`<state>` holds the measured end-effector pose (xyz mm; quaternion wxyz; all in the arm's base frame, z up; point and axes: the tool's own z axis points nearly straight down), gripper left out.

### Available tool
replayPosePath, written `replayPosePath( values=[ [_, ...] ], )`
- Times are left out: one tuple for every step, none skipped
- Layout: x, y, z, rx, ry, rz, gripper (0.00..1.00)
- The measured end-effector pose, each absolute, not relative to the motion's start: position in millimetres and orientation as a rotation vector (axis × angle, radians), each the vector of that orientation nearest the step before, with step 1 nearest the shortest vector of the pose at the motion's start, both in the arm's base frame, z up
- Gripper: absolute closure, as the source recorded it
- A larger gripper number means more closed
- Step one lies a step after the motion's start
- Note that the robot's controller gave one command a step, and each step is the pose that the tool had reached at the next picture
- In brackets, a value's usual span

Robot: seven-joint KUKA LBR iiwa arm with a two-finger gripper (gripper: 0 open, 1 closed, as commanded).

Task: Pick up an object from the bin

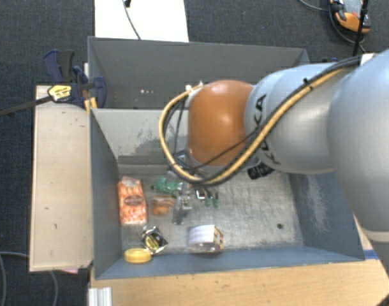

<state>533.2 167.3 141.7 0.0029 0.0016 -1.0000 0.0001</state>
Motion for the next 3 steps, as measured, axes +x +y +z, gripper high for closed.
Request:
replayPosePath(
  values=[
    [535.3,166.5,146.1,-0.004,-3.144,-0.002,0.0],
    [566.1,165.9,110.2,0.156,-3.151,-0.006,0.0],
    [582.1,162.9,85.1,0.15,-3.137,-0.001,0.0]
  ],
)
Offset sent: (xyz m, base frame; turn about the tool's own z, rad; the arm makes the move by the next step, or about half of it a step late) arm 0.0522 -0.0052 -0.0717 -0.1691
